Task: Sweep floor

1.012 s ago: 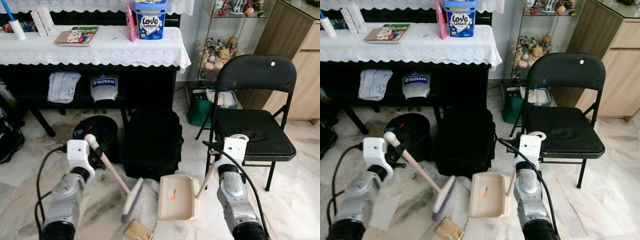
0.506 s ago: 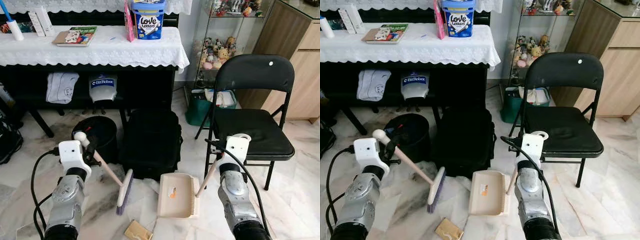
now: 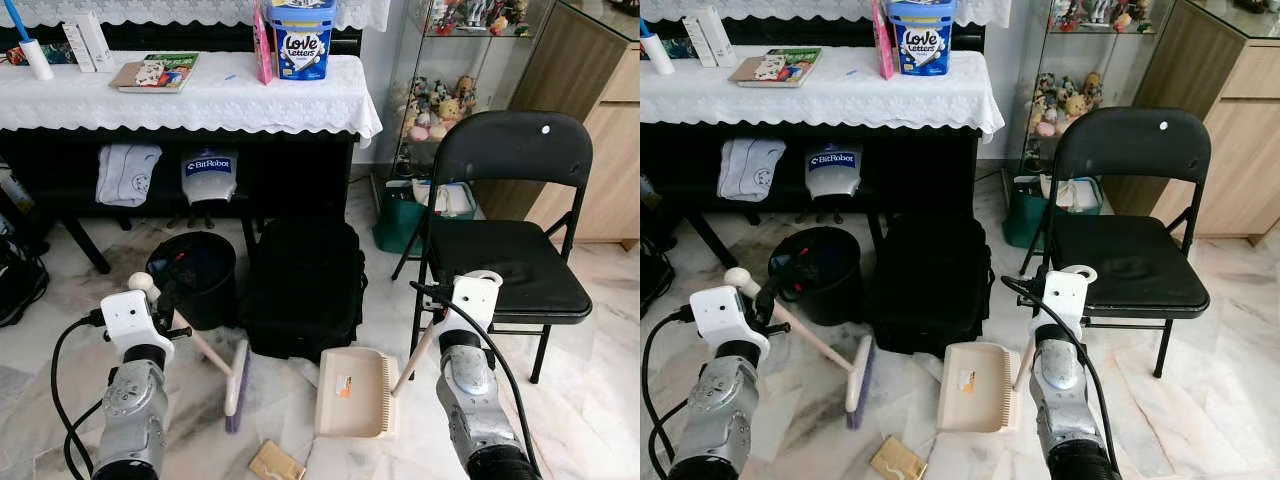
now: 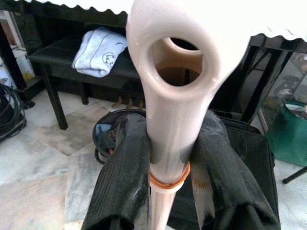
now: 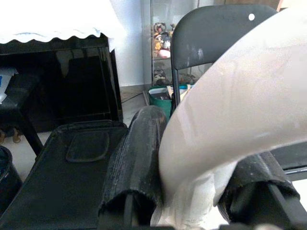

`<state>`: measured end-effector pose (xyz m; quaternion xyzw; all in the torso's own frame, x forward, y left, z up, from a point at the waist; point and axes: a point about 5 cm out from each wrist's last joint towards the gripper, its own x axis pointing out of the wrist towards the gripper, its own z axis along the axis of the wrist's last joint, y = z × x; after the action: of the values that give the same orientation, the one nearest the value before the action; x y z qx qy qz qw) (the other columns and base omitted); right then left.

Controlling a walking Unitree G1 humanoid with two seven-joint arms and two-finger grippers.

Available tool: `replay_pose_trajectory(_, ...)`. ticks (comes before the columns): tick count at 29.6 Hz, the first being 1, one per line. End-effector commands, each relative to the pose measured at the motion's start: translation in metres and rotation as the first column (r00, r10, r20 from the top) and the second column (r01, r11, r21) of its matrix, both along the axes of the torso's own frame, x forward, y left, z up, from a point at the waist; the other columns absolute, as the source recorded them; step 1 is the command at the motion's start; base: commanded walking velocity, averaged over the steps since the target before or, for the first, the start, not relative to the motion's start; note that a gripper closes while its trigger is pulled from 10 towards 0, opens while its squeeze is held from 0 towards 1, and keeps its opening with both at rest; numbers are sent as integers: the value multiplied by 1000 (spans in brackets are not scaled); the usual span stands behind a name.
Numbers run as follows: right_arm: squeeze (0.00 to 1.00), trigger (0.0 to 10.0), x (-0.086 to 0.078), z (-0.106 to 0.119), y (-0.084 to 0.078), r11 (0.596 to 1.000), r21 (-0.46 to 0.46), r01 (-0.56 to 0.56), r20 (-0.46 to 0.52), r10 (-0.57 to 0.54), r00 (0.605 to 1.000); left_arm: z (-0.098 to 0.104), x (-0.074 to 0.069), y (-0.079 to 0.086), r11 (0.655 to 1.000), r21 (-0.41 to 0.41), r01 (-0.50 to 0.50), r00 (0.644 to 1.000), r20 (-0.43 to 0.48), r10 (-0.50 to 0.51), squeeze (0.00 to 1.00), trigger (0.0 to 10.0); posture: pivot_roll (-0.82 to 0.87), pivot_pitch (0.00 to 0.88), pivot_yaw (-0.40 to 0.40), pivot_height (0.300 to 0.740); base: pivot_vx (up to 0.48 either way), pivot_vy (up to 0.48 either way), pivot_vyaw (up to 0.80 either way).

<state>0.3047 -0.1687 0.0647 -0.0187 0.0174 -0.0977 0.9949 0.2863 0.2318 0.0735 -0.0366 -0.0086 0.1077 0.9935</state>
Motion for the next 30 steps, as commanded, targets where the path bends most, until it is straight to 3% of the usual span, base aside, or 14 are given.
replay_pose_trajectory(1, 0, 10000, 2, 7, -1, 1000, 2, 1, 45, -1, 999, 10, 4, -2, 1000, 26, 7, 999, 53, -8, 0, 10000, -2, 15, -19, 740, 0, 247, 0)
replay_pose_trajectory(12, 0, 10000, 2, 7, 0, 1000, 3, -1, 43, 1, 999, 14, 8, -5, 1000, 25, 19, 998, 64, -21, 0, 10000, 2, 30, -20, 740, 0, 247, 0)
replay_pose_trajectory(30, 0, 10000, 2, 6, 2, 1000, 8, -3, 37, 3, 999, 20, 12, -19, 992, 62, 112, 990, 79, -117, 0, 10000, 8, 33, -16, 740, 0, 0, 0)
